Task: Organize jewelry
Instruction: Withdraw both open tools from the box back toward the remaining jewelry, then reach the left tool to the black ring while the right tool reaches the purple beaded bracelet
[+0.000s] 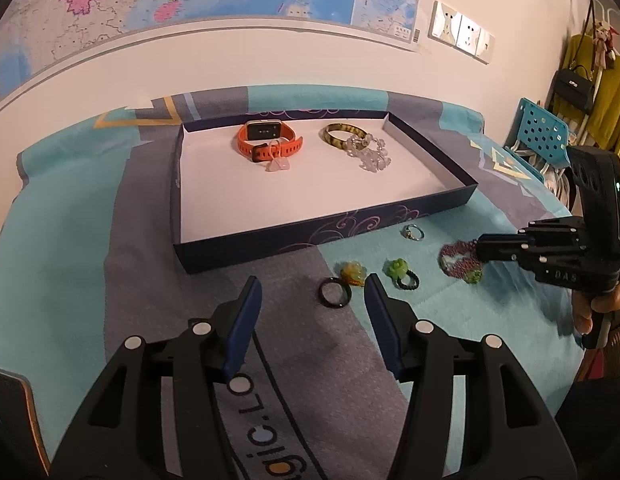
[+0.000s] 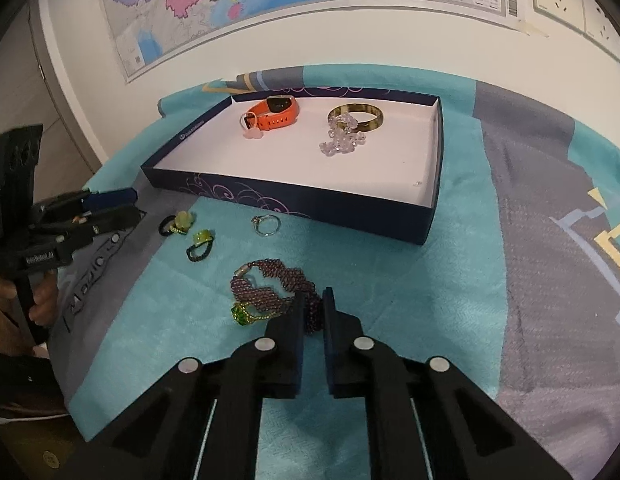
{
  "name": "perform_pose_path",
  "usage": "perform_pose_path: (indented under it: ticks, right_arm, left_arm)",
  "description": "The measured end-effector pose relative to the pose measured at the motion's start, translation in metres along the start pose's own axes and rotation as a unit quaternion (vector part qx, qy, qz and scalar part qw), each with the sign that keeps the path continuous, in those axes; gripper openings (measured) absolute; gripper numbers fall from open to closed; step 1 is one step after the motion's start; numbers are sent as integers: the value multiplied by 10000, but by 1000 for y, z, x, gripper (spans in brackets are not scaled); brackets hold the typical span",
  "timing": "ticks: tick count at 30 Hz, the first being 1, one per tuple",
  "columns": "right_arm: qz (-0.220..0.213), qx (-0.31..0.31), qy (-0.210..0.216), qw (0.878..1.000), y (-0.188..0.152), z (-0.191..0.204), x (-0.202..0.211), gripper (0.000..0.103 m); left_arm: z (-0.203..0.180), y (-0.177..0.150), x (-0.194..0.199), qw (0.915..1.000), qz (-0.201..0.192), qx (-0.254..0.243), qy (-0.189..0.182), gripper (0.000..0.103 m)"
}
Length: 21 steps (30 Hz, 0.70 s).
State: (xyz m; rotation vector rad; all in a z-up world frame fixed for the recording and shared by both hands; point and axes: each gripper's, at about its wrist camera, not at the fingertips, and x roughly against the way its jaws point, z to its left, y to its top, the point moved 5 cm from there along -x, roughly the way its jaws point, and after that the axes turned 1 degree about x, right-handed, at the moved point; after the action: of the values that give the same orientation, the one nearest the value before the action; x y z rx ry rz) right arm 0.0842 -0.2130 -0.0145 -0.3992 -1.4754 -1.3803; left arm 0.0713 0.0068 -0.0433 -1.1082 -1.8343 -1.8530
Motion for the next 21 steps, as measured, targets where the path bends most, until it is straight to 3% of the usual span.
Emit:
perform_pose_path:
  ticks: [13,21]
  right_arm:
    - [-595,-176,310,9976,30,2,24,5]
    - [-612,-325,226,9973,34,-7,18,5]
  left_arm:
    - [-13,-7,-6,9997,127,-199,-93,53]
    - [-11,-8,-8,9995,202,-212,-74,53]
